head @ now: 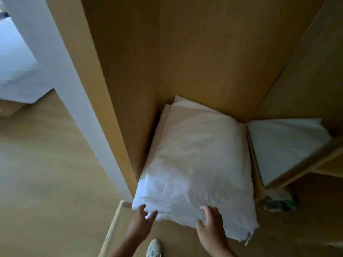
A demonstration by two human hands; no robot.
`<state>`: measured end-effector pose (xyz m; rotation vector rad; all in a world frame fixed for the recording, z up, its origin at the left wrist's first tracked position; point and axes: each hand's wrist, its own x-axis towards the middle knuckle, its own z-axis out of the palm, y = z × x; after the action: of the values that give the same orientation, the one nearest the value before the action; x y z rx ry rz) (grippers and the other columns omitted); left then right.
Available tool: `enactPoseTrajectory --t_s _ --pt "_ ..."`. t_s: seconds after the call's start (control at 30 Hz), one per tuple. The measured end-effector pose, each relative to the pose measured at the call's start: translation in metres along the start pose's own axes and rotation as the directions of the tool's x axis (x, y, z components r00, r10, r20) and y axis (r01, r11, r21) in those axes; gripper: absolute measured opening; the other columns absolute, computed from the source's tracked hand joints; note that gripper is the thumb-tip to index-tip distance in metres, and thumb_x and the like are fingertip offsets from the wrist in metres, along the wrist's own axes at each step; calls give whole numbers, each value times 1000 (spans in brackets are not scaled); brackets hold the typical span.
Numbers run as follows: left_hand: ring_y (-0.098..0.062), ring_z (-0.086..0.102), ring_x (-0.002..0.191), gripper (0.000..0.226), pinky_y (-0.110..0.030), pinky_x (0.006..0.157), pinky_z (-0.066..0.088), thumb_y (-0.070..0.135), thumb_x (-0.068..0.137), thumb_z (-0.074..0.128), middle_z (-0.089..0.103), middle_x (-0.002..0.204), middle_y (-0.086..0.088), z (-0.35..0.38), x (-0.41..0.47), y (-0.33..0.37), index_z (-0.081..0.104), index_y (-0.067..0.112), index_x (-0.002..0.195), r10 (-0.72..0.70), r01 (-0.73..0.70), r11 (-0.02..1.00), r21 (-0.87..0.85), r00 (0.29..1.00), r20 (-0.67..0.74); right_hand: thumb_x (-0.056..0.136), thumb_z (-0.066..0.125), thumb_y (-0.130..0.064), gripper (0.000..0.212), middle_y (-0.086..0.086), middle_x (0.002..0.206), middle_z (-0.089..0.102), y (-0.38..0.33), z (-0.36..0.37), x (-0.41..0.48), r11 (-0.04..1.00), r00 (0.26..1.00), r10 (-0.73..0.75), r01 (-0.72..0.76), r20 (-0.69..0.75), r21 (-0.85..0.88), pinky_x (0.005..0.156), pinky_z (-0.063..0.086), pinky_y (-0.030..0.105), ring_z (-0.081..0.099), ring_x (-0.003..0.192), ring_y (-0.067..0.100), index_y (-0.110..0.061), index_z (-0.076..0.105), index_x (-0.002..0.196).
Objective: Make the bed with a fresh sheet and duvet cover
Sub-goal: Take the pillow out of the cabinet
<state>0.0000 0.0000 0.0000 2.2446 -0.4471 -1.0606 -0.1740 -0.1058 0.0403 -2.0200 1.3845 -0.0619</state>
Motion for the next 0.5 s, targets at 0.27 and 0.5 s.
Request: enactPoseTrajectory --t_s 0.27,0.5 --pt "-32 47 122 91 -40 103 39 76 70 56 46 134 -15 -10 106 44 32 20 137 -167 155 966 206 985 43 94 52 -19 38 6 134 40 -55 27 84 995 994 96 -95 46 -27 98 31 23 34 125 20 -12 45 130" --pt "-31 54 115 99 -38 94 48 66 57 76 55 127 -13 -15 151 65 42 7 129 -136 125 983 131 988 76 92 56 -32 45 4 140 37 -84 44 118 969 969 245 -245 11 6 105 29 33 29 131 23 -17 44 133"
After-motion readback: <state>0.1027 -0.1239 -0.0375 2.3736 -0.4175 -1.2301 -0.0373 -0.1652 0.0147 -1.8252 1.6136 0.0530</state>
